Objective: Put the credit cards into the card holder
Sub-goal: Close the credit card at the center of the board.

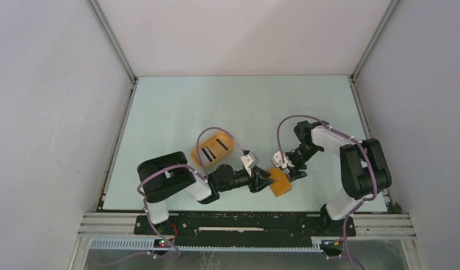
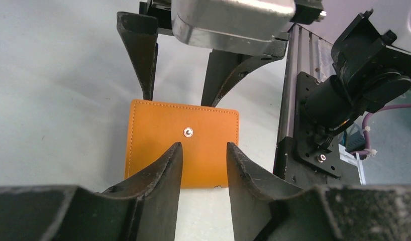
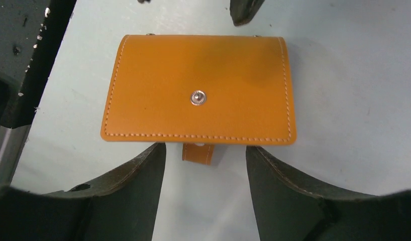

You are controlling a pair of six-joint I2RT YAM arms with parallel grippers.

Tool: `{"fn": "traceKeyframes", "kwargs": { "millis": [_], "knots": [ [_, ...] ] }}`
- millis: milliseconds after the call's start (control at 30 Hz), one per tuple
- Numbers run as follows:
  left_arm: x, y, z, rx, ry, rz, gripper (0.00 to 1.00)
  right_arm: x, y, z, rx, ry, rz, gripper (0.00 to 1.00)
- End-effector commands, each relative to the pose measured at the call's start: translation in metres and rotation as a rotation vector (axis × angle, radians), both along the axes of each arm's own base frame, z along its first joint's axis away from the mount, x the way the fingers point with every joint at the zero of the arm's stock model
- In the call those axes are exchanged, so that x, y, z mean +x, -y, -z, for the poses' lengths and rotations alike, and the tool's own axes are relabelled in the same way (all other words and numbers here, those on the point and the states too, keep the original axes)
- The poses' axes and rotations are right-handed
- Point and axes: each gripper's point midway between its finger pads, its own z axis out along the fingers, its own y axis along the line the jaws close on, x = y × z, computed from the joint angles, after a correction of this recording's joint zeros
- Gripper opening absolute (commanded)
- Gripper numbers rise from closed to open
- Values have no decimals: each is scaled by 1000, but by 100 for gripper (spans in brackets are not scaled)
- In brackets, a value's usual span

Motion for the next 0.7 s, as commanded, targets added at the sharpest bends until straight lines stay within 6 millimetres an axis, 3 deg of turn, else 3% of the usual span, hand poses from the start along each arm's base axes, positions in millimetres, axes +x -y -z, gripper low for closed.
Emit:
{"fn": "traceKeyframes", "kwargs": {
  "millis": [0, 133, 300, 467, 667],
  "knots": [
    [-1, 11, -10, -51, 35, 31, 41, -1, -4, 7, -37, 9, -9, 67],
    [-1, 21, -1, -40, -3, 50, 35, -3, -8, 7, -39, 16, -18, 60],
    [-2, 25, 8, -15, -17, 59, 32, -3, -9, 12, -54, 32, -18, 45],
    [-3, 31, 20, 38, -27, 77, 30, 4, -8, 3, -10, 48, 31, 33],
    [-2, 41, 39, 126, -41, 101, 29, 8, -2, -4, 23, 45, 82, 27]
  ]
}}
